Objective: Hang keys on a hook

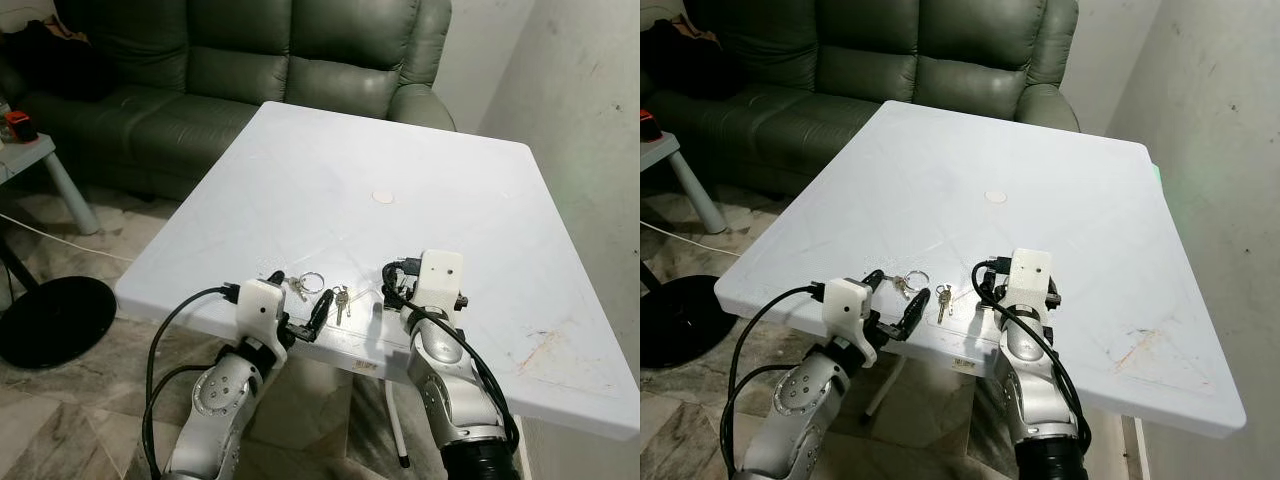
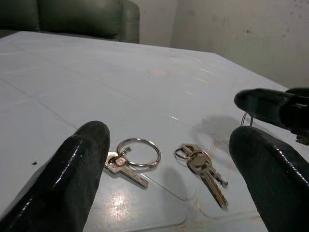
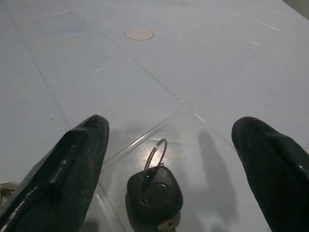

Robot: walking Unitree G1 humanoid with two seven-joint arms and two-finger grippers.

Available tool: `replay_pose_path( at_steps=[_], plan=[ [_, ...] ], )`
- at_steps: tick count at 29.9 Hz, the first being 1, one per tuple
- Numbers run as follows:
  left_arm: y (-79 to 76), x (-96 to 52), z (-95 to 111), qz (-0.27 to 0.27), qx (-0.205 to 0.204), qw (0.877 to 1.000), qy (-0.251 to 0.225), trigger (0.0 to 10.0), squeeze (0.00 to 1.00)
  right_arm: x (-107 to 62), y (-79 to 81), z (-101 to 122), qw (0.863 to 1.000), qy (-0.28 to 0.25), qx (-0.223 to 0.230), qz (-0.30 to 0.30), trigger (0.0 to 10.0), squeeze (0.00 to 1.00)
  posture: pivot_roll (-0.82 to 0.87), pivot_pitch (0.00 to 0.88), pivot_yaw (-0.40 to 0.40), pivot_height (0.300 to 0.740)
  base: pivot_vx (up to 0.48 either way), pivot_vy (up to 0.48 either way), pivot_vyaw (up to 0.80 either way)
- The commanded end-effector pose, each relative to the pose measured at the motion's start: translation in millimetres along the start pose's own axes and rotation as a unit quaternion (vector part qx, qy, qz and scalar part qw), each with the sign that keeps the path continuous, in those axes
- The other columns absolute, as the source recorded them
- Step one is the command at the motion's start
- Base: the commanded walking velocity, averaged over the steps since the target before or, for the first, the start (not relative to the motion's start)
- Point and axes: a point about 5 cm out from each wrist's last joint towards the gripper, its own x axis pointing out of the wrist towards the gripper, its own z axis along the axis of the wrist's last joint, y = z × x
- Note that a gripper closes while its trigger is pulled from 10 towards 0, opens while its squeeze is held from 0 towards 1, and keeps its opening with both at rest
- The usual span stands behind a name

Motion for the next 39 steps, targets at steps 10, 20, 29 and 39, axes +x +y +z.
replay_pose_path(
  at_steps=[10, 20, 29, 39],
  plan=[
    [-2.2, -0.7, 4, -0.007, 0.002, 1.000, -0.004, 10.0, 0.00, 5.8, 9.7, 9, 1.000, -0.017, -0.019, 0.012, 10.0, 0.00, 0.11, 0.021, -0.089, 0.740, 0.000, 0.000, 0.00],
    [-0.6, -4.1, 6, 0.002, -0.002, 1.000, -0.004, 10.0, 0.00, 17.3, 14.3, 10, 0.999, -0.019, -0.040, 0.016, 10.0, 0.00, 0.12, 0.046, -0.097, 0.740, 0.000, 0.000, 0.00],
    [-3.5, -11.3, 4, 0.008, -0.009, 1.000, 0.002, 10.0, 0.00, 17.0, 4.8, -4, 0.998, -0.005, -0.057, 0.006, 10.0, 0.00, 0.12, 0.074, -0.107, 0.740, 0.000, 0.000, 0.00],
    [-7.0, -14.8, 3, 0.008, -0.015, 1.000, 0.008, 10.0, 0.00, 11.7, -3.2, -11, 0.996, -0.009, -0.083, -0.002, 0.0, 0.00, 0.11, 0.094, -0.108, 0.740, 0.000, 0.000, 0.00]
  ],
)
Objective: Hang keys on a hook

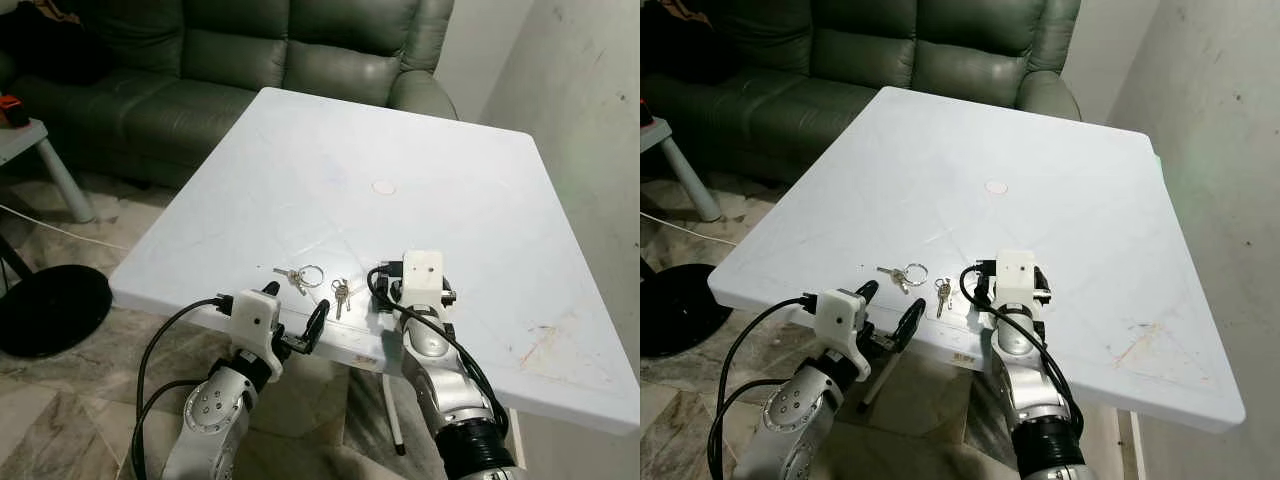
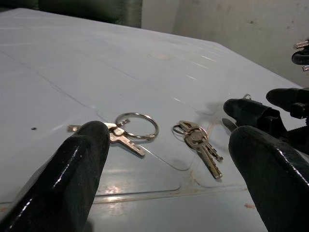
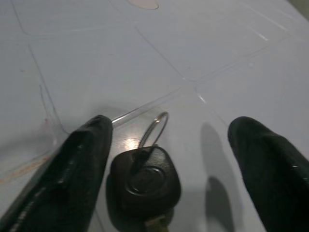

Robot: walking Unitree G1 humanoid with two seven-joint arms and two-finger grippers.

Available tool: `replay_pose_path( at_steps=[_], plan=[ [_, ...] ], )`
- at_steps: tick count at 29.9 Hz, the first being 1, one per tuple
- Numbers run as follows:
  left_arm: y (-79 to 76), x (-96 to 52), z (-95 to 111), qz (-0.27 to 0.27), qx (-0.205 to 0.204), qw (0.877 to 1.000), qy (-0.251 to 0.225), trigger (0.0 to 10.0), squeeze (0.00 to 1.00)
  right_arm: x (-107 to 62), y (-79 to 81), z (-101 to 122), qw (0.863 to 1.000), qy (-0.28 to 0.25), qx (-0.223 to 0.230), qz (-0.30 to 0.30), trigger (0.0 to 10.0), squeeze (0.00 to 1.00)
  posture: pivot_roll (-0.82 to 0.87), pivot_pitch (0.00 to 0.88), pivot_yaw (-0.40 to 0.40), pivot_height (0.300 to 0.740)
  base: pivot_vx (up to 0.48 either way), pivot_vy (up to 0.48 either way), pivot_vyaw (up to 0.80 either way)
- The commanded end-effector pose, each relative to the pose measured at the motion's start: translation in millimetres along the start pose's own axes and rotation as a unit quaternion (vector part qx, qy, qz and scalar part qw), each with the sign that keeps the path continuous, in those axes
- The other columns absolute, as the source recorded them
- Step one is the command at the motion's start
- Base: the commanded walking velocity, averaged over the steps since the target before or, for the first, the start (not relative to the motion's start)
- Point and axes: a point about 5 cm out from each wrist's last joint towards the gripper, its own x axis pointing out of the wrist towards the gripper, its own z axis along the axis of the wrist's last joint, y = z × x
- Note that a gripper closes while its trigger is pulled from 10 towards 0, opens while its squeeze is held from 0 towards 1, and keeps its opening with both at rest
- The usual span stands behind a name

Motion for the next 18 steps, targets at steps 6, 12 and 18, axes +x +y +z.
replay_pose_path(
  at_steps=[6, 12, 18],
  plan=[
    [-5.4, -0.4, 1.4, -0.003, -0.007, 1.000, 0.002, 10.0, 0.00, -3.5, -5.1, 1.4, 1.000, -0.013, -0.004, -0.007, 0.0, 0.00, 0.10, 0.097, -0.109, 0.740, 0.000, 0.000, 0.00],
    [-6.4, -1.0, 1.0, -0.002, -0.008, 1.000, 0.003, 10.0, 0.00, -4.5, -5.7, 1.4, 1.000, -0.015, -0.005, -0.006, 0.0, 0.00, 0.10, 0.101, -0.110, 0.740, 0.000, 0.000, 0.00],
    [-6.0, -1.1, 0.6, 0.001, -0.010, 1.000, 0.004, 10.0, 0.00, -5.5, -5.3, 0.7, 1.000, -0.014, -0.003, -0.002, 0.0, 0.00, 0.10, 0.101, -0.111, 0.740, 0.000, 0.000, 0.00]
  ],
)
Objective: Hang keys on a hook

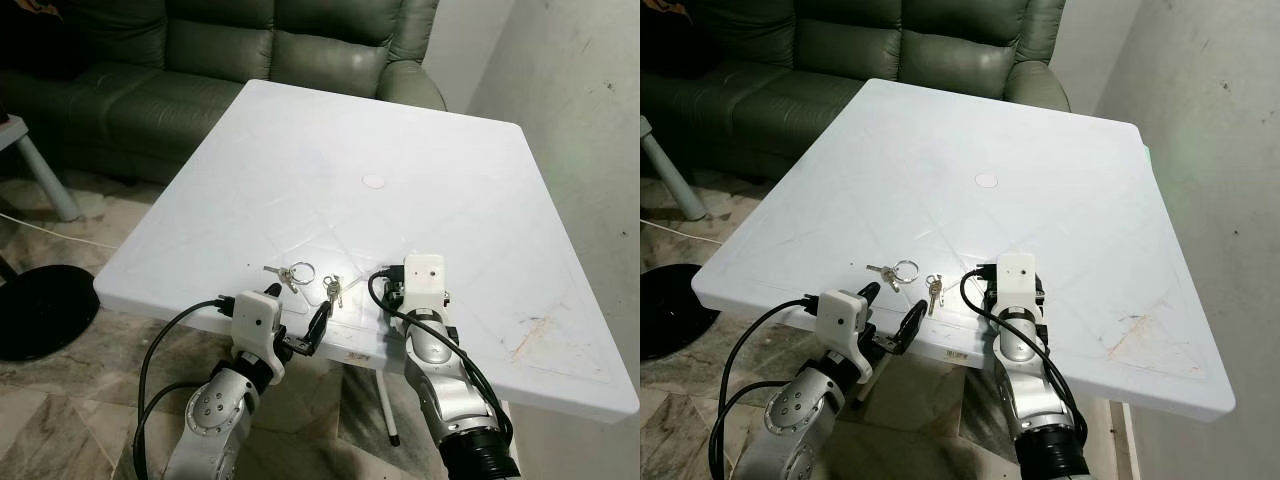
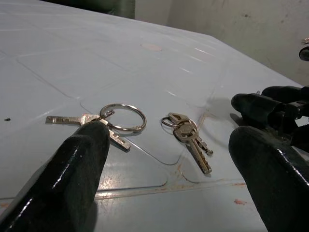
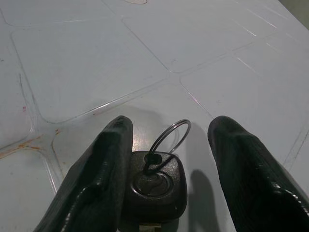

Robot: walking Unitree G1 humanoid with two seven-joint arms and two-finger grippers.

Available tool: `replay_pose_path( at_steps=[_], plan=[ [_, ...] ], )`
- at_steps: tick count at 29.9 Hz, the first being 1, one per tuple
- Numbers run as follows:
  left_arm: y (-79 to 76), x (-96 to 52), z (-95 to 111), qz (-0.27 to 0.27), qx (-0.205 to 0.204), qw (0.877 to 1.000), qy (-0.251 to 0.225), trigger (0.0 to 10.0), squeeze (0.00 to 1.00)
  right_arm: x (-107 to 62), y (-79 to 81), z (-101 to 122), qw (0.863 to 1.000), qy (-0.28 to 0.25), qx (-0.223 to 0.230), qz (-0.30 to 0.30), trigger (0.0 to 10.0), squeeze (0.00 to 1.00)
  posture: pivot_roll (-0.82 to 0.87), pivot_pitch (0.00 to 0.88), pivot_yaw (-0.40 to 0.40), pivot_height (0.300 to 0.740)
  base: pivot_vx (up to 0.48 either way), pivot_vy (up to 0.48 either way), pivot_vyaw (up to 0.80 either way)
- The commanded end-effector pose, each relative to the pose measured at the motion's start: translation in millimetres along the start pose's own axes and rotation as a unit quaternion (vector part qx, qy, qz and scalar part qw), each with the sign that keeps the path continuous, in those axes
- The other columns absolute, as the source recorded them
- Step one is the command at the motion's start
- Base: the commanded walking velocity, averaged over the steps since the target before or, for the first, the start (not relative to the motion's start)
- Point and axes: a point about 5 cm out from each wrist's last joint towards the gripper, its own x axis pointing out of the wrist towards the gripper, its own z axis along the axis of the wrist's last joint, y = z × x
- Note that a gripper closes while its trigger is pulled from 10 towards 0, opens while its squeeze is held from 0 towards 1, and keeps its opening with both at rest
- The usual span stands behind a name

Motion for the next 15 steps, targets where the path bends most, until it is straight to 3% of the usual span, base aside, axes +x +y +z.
replay_pose_path(
  at_steps=[1, 13, 14, 15],
  plan=[
    [-3.9, -0.2, 1.3, 0.000, -0.003, 1.000, -0.002, 10.0, 0.00, -1.6, -3.0, 0.6, 1.000, -0.006, -0.003, -0.001, 0.0, 0.00, 0.10, 0.101, -0.111, 0.740, 0.000, 0.000, 0.00],
    [-3.0, 0.9, 1.6, -0.001, -0.002, 1.000, -0.001, 10.0, 0.00, -3.0, -2.6, 1.4, 1.000, -0.012, -0.002, 0.005, 0.0, 0.00, 0.10, 0.092, -0.109, 0.740, 0.000, 0.000, 0.00],
    [-3.1, 1.1, 1.6, -0.001, -0.002, 1.000, -0.001, 10.0, 0.00, -3.0, -2.4, 1.0, 1.000, -0.010, 0.002, 0.005, 1.9, 0.00, 0.10, 0.090, -0.109, 0.740, 0.000, 0.000, 0.00],
    [-3.1, 1.1, 1.6, -0.001, -0.002, 1.000, -0.001, 10.0, 0.00, -3.0, -2.4, 1.0, 1.000, -0.010, 0.002, 0.005, 1.9, 0.00, 0.10, 0.090, -0.109, 0.740, 0.000, 0.000, 0.00]
  ],
)
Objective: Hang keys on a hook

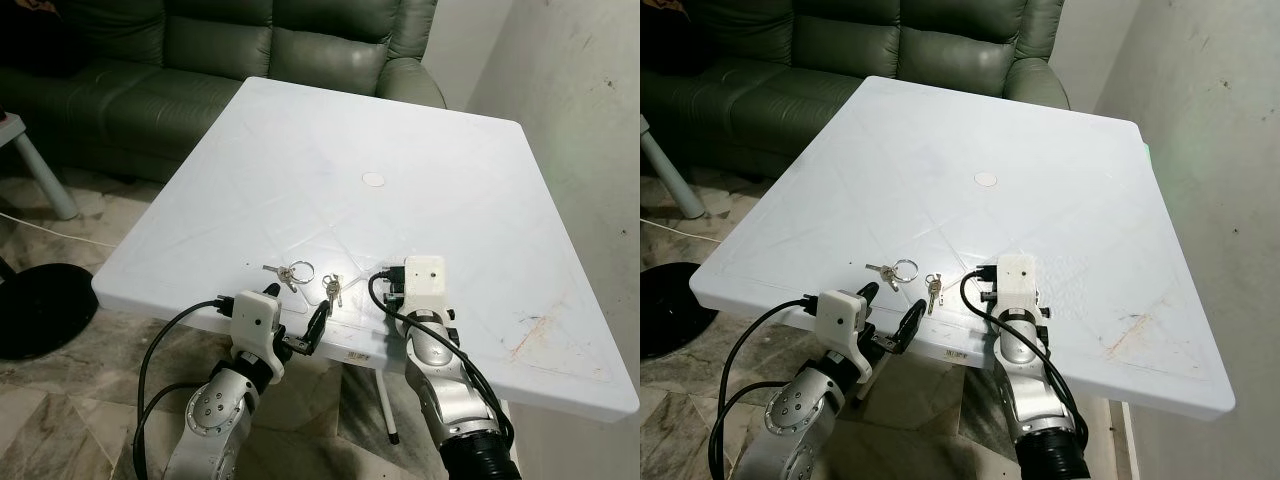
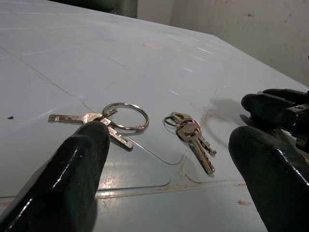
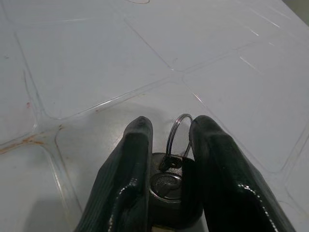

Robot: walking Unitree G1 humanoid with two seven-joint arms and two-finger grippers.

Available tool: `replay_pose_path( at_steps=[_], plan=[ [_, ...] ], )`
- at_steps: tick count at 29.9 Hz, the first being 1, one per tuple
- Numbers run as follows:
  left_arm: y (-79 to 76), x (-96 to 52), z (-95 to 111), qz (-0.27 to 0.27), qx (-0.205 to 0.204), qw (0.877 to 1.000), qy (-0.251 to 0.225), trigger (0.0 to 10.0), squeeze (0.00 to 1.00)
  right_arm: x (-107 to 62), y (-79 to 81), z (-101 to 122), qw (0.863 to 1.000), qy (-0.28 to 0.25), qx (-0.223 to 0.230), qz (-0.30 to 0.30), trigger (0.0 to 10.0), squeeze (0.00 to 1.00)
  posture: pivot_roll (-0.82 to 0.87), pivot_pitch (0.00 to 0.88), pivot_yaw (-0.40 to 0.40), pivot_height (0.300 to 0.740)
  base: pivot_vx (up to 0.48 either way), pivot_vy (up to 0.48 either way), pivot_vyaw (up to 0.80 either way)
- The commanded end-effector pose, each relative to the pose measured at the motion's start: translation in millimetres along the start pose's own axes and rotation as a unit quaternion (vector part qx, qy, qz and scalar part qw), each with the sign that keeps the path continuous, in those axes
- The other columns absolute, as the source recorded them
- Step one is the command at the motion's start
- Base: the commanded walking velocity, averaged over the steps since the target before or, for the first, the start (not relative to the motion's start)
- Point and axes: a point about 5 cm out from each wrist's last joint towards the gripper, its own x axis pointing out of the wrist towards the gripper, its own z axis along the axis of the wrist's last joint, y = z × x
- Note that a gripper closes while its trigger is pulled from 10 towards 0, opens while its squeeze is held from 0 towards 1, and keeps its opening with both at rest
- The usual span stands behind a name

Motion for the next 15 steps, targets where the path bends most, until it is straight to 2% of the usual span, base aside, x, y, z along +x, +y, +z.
replay_pose_path(
  at_steps=[1, 2, 7, 8, 9, 13, 14, 15],
  plan=[
    [-3.9, 1.1, 1.8, -0.007, -0.002, 1.000, -0.002, 10.0, 0.00, -0.8, -2.8, 2.6, 1.000, -0.006, 0.000, -0.004, 7.0, 0.00, 0.10, 0.089, -0.108, 0.740, 0.000, 0.000, 0.00],
    [-4.0, 1.3, 1.9, -0.007, -0.002, 1.000, -0.002, 10.0, 0.00, -0.5, -2.8, 2.8, 1.000, -0.007, -0.001, -0.004, 10.0, 0.00, 0.10, 0.088, -0.108, 0.740, 0.000, 0.000, 0.00],
    [-4.9, 2.1, 1.6, -0.010, -0.002, 1.000, -0.002, 10.0, 0.00, 1.0, -5.2, 0.6, 1.000, 0.004, 0.008, -0.005, 10.0, 0.00, 0.10, 0.080, -0.105, 0.740, 0.000, 0.000, 0.00],
    [-5.0, 2.2, 1.5, -0.010, -0.002, 1.000, -0.002, 10.0, 0.00, 1.0, -6.7, -0.2, 1.000, 0.007, 0.014, -0.006, 10.0, 0.84, 0.10, 0.078, -0.106, 0.740, 0.000, 0.000, 0.00],
    [-5.0, 2.4, 1.5, -0.010, -0.002, 1.000, -0.002, 10.0, 0.00, 1.1, -8.3, -1.1, 1.000, 0.010, 0.017, -0.011, 10.0, 1.00, 0.10, 0.078, -0.106, 0.740, 0.000, 0.000, 0.00],
    [-4.9, 2.9, 1.5, -0.011, -0.002, 1.000, -0.002, 10.0, 0.00, 1.4, -10.4, -1.5, 1.000, 0.012, 0.014, -0.019, 10.0, 1.00, 0.10, 0.075, -0.104, 0.740, 0.000, 0.000, 0.00],
    [-5.0, 3.1, 1.7, -0.012, -0.003, 1.000, -0.003, 10.0, 0.00, 1.5, -11.2, -1.7, 1.000, 0.013, 0.014, -0.020, 10.0, 0.05, 0.10, 0.074, -0.104, 0.740, 0.000, 0.000, 0.00],
    [-5.0, 3.5, 2.1, -0.012, -0.003, 1.000, -0.003, 10.0, 0.00, 1.9, -11.9, -2.0, 1.000, 0.014, 0.015, -0.018, 10.0, 0.00, 0.10, 0.074, -0.103, 0.740, 0.000, 0.000, 0.00]
  ],
)
